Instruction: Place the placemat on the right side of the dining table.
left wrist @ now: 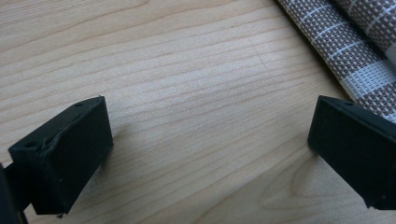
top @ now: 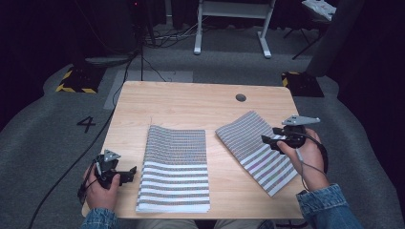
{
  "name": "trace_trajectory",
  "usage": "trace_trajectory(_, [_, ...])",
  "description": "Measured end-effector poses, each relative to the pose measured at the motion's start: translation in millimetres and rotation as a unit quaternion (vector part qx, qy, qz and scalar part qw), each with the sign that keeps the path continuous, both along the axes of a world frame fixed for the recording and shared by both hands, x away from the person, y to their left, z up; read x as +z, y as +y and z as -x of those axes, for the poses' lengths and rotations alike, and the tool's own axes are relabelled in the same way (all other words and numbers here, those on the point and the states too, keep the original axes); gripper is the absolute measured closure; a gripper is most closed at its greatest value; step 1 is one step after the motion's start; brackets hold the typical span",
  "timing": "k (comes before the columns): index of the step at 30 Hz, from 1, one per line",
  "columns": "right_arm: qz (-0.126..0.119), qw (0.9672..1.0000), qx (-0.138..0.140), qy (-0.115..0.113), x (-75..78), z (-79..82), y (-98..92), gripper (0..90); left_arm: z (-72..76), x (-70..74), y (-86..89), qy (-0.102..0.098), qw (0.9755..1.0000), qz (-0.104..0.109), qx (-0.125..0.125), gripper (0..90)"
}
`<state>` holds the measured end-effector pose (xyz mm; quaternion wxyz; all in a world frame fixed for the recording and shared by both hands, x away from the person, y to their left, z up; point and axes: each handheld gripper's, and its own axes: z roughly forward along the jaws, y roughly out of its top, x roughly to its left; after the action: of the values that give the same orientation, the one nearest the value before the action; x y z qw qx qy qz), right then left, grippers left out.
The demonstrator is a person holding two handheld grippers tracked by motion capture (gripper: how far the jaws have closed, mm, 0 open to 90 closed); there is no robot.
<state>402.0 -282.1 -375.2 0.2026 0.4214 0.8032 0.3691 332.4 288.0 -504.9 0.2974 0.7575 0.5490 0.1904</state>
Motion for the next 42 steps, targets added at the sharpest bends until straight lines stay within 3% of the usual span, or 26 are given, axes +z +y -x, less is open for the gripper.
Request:
trace_trajectory(4, [0.004, 0.9987, -0.050, -0.007, -5.0, 5.4, -30.3, 40.3, -0.1, 0.1, 0.0, 0.000, 1.0000, -0.001, 0.000, 0.0])
trace_trajectory(12, [0.017, 0.9930, -0.116, 0.011, -28.0, 14.8, -66.0, 39.7, -0.2, 0.0, 0.0, 0.000, 1.0000, 0.000, 0.000, 0.0])
trace_trajectory(13, [0.019, 0.9906, -0.133, 0.022, -36.6, 16.9, -73.1, 36.3, -0.3, 0.0, 0.0, 0.000, 1.0000, 0.001, -0.001, 0.0])
trace_trajectory(17, [0.020, 0.9882, -0.146, 0.042, -51.6, 17.9, -82.3, 34.2, -0.6, 0.0, -0.1, 0.000, 1.0000, 0.000, -0.001, 0.0])
trace_trajectory(18, [0.024, 0.9856, -0.159, 0.053, -61.0, 17.9, -88.2, 33.0, -0.6, 0.0, -0.1, 0.000, 1.0000, 0.000, -0.001, 0.0])
trace_trajectory(20, [0.025, 0.9837, -0.168, 0.058, -69.0, 17.4, -93.4, 31.8, -0.5, -0.1, -0.4, 0.003, 1.0000, 0.003, -0.002, 0.0])
trace_trajectory(30, [0.025, 0.9800, -0.177, 0.088, -104.0, 9.5, -93.0, 26.8, -0.7, 0.0, -0.2, 0.000, 1.0000, 0.000, -0.001, 0.0])
trace_trajectory(33, [0.027, 0.9791, -0.181, 0.089, -109.4, 8.3, -94.4, 22.9, -0.7, 0.0, -0.2, 0.000, 1.0000, -0.001, -0.001, 0.0])
trace_trajectory(38, [0.011, 0.9758, -0.196, 0.097, -114.3, 5.7, -99.8, 12.8, -0.6, 0.0, -0.3, 0.002, 1.0000, 0.001, -0.002, 0.0])
trace_trajectory(40, [0.019, 0.9763, -0.194, 0.095, -114.8, 5.3, -99.5, 12.8, -0.7, 0.0, -0.2, 0.000, 1.0000, -0.001, -0.001, 0.0])
trace_trajectory(42, [0.020, 0.9770, -0.191, 0.093, -113.6, 5.5, -97.7, 18.4, -0.7, 0.0, -0.2, 0.000, 1.0000, -0.001, -0.001, 0.0])
